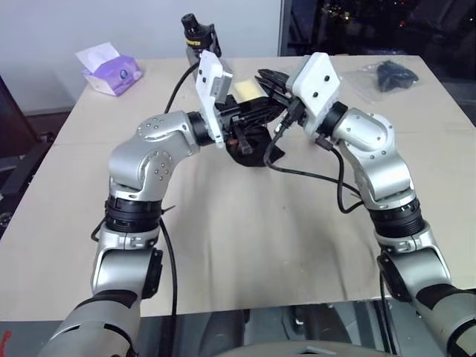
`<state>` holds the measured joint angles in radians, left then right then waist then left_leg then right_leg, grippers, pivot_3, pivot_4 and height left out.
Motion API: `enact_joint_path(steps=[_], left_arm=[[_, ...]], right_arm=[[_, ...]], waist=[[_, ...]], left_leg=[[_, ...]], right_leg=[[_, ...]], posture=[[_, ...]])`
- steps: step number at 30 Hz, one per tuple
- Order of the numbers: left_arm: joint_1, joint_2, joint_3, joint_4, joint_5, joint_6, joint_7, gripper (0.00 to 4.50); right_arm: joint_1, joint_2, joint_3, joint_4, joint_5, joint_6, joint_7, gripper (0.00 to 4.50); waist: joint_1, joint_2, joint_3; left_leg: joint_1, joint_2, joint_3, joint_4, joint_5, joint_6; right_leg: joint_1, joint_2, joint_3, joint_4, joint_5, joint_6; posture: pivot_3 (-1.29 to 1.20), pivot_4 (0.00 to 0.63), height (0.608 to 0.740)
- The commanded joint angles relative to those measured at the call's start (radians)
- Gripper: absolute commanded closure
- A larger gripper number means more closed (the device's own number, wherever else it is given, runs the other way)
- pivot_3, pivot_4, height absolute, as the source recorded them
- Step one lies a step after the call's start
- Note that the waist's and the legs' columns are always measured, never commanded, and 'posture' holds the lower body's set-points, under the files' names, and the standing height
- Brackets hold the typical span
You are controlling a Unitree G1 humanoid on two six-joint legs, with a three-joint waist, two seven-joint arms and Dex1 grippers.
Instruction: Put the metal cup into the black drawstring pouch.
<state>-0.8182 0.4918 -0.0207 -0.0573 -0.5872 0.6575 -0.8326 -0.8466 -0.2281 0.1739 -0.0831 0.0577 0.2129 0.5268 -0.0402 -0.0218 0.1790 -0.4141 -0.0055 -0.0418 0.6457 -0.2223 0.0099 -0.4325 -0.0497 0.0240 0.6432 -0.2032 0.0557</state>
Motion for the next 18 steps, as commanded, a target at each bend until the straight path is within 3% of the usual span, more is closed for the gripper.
enact_joint_path(steps=[1,5,9,10,11,15,18], left_arm=[[0.042,0.018,-0.060,-0.005,0.085,-0.042,-0.003,4.25],[0.075,0.000,-0.070,0.068,0.139,-0.055,0.029,4.25],[0.107,-0.010,-0.043,0.078,0.108,-0.050,0.006,4.25],[0.113,-0.017,-0.028,0.062,0.077,-0.031,0.001,3.22],[0.113,-0.027,-0.019,0.051,0.072,-0.027,0.018,2.94],[0.123,-0.055,0.016,0.015,0.084,-0.054,0.075,1.00],[0.130,-0.090,0.089,-0.030,-0.006,0.007,0.119,1.00]], right_arm=[[-0.127,0.032,-0.125,0.050,-0.012,-0.124,-0.158,4.50],[-0.241,0.085,-0.270,0.126,0.025,-0.227,-0.352,4.50],[-0.265,0.101,-0.318,0.160,0.056,-0.288,-0.402,4.50],[-0.258,0.094,-0.306,0.163,0.052,-0.291,-0.394,4.50],[-0.245,0.086,-0.290,0.163,0.044,-0.301,-0.382,4.50],[-0.195,0.066,-0.236,0.141,0.028,-0.308,-0.332,4.50],[-0.149,0.024,-0.189,0.150,-0.033,-0.358,-0.295,4.50]], waist=[[0.000,0.000,0.000],[0.003,0.000,0.000],[0.003,-0.001,-0.001],[0.002,-0.001,-0.001],[0.001,-0.001,-0.001],[0.001,-0.001,-0.001],[0.001,-0.001,-0.001]], left_leg=[[0.000,0.000,0.000,0.000,0.000,0.000],[0.000,0.000,0.000,0.000,0.000,0.000],[0.000,0.000,-0.001,-0.001,0.000,0.000],[0.000,0.000,0.000,-0.001,0.000,0.000],[0.000,0.000,0.000,-0.001,0.000,0.000],[0.000,0.000,0.001,-0.001,0.000,0.000],[0.000,0.000,0.000,-0.001,0.000,0.000]], right_leg=[[0.000,0.000,0.000,0.000,0.000,0.000],[0.000,0.000,0.000,0.000,0.000,0.000],[0.000,-0.001,-0.001,0.000,0.000,0.000],[0.000,-0.001,0.000,0.000,0.000,0.000],[-0.001,-0.001,0.000,0.000,0.000,0.000],[-0.001,-0.001,0.001,0.000,0.000,0.000],[-0.001,-0.001,0.001,0.001,0.000,0.000]], posture=[[0.00,0.150,0.740],[0.00,0.150,0.740],[0.00,0.150,0.740],[0.00,0.150,0.740],[0.00,0.150,0.740],[0.00,0.150,0.740],[0.00,0.150,0.740]])
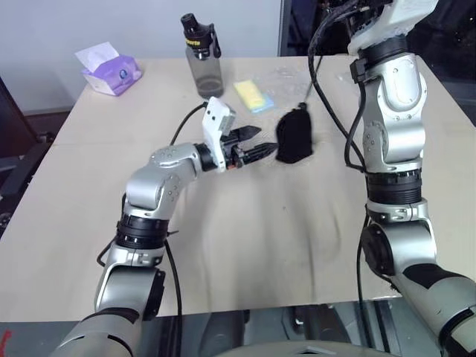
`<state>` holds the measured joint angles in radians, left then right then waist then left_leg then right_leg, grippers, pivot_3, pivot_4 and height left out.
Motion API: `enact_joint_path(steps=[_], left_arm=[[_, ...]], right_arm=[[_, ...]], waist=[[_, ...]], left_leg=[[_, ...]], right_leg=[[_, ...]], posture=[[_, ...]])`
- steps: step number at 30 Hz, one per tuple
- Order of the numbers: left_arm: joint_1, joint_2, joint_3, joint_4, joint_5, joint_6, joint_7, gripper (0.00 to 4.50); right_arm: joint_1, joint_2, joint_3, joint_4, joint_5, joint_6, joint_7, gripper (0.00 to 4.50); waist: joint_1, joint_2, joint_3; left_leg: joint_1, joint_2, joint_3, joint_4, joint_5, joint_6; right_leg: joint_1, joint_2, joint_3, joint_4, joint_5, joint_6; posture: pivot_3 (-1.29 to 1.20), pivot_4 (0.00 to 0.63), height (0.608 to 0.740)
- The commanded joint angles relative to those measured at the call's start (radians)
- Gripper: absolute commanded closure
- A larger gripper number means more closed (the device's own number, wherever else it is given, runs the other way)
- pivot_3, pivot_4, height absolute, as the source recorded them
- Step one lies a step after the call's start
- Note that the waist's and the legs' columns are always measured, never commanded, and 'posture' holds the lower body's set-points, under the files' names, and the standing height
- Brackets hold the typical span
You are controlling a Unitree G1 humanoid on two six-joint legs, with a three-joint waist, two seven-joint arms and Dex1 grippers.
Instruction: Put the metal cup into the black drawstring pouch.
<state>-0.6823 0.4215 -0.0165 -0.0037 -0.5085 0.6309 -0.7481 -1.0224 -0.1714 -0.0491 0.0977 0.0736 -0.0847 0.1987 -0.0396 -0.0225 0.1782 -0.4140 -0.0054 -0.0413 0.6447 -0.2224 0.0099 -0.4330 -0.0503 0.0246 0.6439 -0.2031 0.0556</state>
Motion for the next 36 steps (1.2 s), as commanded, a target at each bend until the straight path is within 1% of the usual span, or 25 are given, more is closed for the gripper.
enact_joint_path(steps=[1,5,7,8,9,11,12,13,15,16,18,21,23,24,25,27,30,32,34,35,36], left_arm=[[0.003,-0.021,0.104,-0.107,-0.118,0.059,0.033,1.00],[0.062,0.021,0.138,-0.153,-0.151,0.107,0.030,1.00],[0.089,0.053,0.144,-0.156,-0.136,0.106,0.029,1.00],[0.102,0.070,0.147,-0.154,-0.127,0.103,0.028,1.00],[0.117,0.089,0.146,-0.151,-0.113,0.094,0.026,0.92],[0.165,0.127,0.151,-0.147,-0.087,0.075,0.018,0.92],[0.202,0.152,0.148,-0.150,-0.069,0.060,0.007,0.92],[0.250,0.182,0.139,-0.153,-0.039,0.033,-0.006,0.92],[0.348,0.230,0.127,-0.156,0.024,-0.027,-0.016,0.92],[0.392,0.245,0.126,-0.159,0.054,-0.068,-0.018,0.92],[0.461,0.267,0.122,-0.165,0.114,-0.152,-0.019,0.92],[0.507,0.244,0.156,-0.194,0.096,-0.169,-0.012,0.92],[0.545,0.241,0.160,-0.212,0.115,-0.205,-0.010,0.92],[0.570,0.244,0.159,-0.225,0.123,-0.217,-0.014,0.92],[0.606,0.242,0.165,-0.249,0.112,-0.225,-0.024,0.92],[0.665,0.232,0.183,-0.297,0.076,-0.226,-0.035,0.92],[0.725,0.220,0.176,-0.364,0.061,-0.223,-0.032,0.92],[0.741,0.209,0.169,-0.386,0.059,-0.213,-0.021,0.92],[0.750,0.203,0.165,-0.392,0.074,-0.219,-0.008,0.92],[0.751,0.200,0.166,-0.390,0.077,-0.209,0.003,0.92],[0.749,0.205,0.164,-0.387,0.090,-0.196,0.018,0.92]], right_arm=[[0.038,-0.034,0.035,-0.030,-0.048,-0.061,0.031,4.50],[0.065,-0.031,0.056,-0.045,-0.037,-0.050,0.060,4.50],[0.093,-0.031,0.084,-0.067,-0.018,-0.011,0.111,4.50],[0.117,-0.037,0.103,-0.090,0.006,0.044,0.154,4.50],[0.145,-0.043,0.122,-0.115,0.035,0.100,0.199,3.99],[0.216,-0.056,0.151,-0.152,0.080,0.152,0.276,3.42],[0.261,-0.064,0.153,-0.167,0.106,0.176,0.306,2.83],[0.310,-0.084,0.148,-0.170,0.114,0.195,0.325,2.43],[0.387,-0.123,0.109,-0.140,0.114,0.191,0.333,1.35],[0.421,-0.146,0.088,-0.132,0.128,0.190,0.351,0.88],[0.489,-0.196,0.056,-0.140,0.185,0.215,0.416,0.88],[0.599,-0.273,0.031,-0.147,0.261,0.201,0.567,0.88],[0.688,-0.331,0.007,-0.098,0.298,0.125,0.704,0.88],[0.728,-0.357,-0.017,-0.075,0.340,0.125,0.775,0.88],[0.774,-0.394,-0.041,-0.043,0.381,0.123,0.864,0.88],[0.835,-0.445,-0.078,0.034,0.412,0.114,0.961,0.88],[0.877,-0.467,-0.123,0.176,0.426,0.082,1.019,0.88],[0.887,-0.465,-0.141,0.255,0.422,0.016,1.077,0.88],[0.873,-0.447,-0.164,0.317,0.429,-0.056,1.120,0.88],[0.866,-0.442,-0.170,0.335,0.435,-0.066,1.134,0.88],[0.859,-0.440,-0.172,0.348,0.435,-0.073,1.138,0.88]], waist=[[0.000,0.000,0.000],[-0.003,0.000,0.000],[-0.004,0.000,0.000],[-0.004,0.000,0.000],[-0.003,0.000,0.000],[-0.001,0.000,0.000],[-0.001,0.000,0.000],[-0.001,0.000,0.000],[0.001,0.000,0.000],[0.002,0.000,0.000],[0.009,0.000,0.000],[0.022,0.000,0.000],[0.028,0.000,-0.001],[0.027,0.000,-0.001],[0.026,0.000,-0.001],[0.026,0.000,-0.001],[0.025,0.000,-0.001],[0.025,0.000,0.000],[0.024,0.000,0.000],[0.023,0.000,0.000],[0.023,0.000,0.000]], left_leg=[[0.000,0.000,0.000,0.000,0.000,0.000],[0.000,0.000,0.001,0.001,0.000,0.000],[0.001,0.000,0.001,0.001,0.000,0.000],[0.001,0.001,0.001,0.000,0.000,0.000],[0.001,0.001,0.000,0.000,0.000,0.000],[0.001,0.001,-0.001,0.000,0.000,0.000],[0.001,0.001,-0.001,0.000,0.000,0.000],[0.001,0.001,-0.001,0.000,0.000,0.000],[0.001,0.001,-0.001,0.000,0.000,0.000],[0.000,0.001,0.000,0.000,0.000,0.000],[0.000,0.000,0.001,0.000,0.000,0.000],[0.000,0.001,0.001,0.001,0.000,0.000],[0.001,0.001,0.000,0.001,0.000,0.000],[0.002,0.001,0.001,0.002,0.000,0.000],[0.002,0.001,0.001,0.002,0.000,0.000],[0.002,0.001,0.002,0.002,0.000,0.000],[0.003,0.003,0.005,0.003,-0.001,0.001],[0.006,0.005,0.006,0.003,-0.001,0.001],[0.018,0.007,0.007,0.002,-0.001,0.001],[0.020,0.008,0.008,0.002,-0.001,0.002],[0.021,0.009,0.008,0.002,-0.001,0.002]], right_leg=[[0.000,0.000,0.000,0.000,0.000,0.000],[0.000,0.000,0.001,0.001,0.000,0.000],[0.000,0.000,0.001,0.001,0.000,0.000],[0.000,0.001,0.001,0.001,0.000,0.000],[0.000,0.001,0.000,0.001,0.000,0.000],[0.000,0.001,-0.001,0.001,0.000,0.000],[0.001,0.001,-0.001,0.001,0.000,0.000],[0.001,0.001,-0.001,0.001,0.000,0.000],[0.001,0.000,0.000,-0.001,0.000,0.000],[0.001,0.000,0.000,-0.001,0.000,0.000],[0.001,-0.002,0.000,-0.002,0.000,0.000],[0.002,-0.003,0.000,-0.003,0.000,0.000],[0.004,-0.002,-0.001,-0.003,0.000,0.000],[0.004,-0.002,-0.001,-0.003,0.000,0.000],[0.005,-0.002,0.000,-0.003,0.000,0.000],[0.004,-0.002,0.000,-0.003,0.000,0.000],[0.005,-0.002,0.002,-0.003,0.000,0.000],[0.007,-0.001,0.002,-0.003,-0.002,-0.003],[0.019,0.001,0.002,-0.004,-0.004,-0.004],[0.021,0.002,0.003,-0.005,-0.006,0.000],[0.021,0.003,0.003,-0.004,-0.005,-0.001]], posture=[[0.00,0.150,0.740],[0.00,0.150,0.740],[0.00,0.150,0.740],[0.00,0.150,0.740],[0.00,0.150,0.740],[0.00,0.150,0.740],[0.00,0.150,0.740],[0.00,0.150,0.740],[0.00,0.150,0.740],[0.00,0.150,0.740],[0.00,0.150,0.740],[0.00,0.150,0.740],[0.00,0.150,0.740],[0.00,0.150,0.740],[0.00,0.150,0.740],[0.00,0.150,0.740],[0.00,0.150,0.740],[0.00,0.150,0.740],[0.00,0.150,0.740],[0.00,0.150,0.740],[0.00,0.150,0.740]])
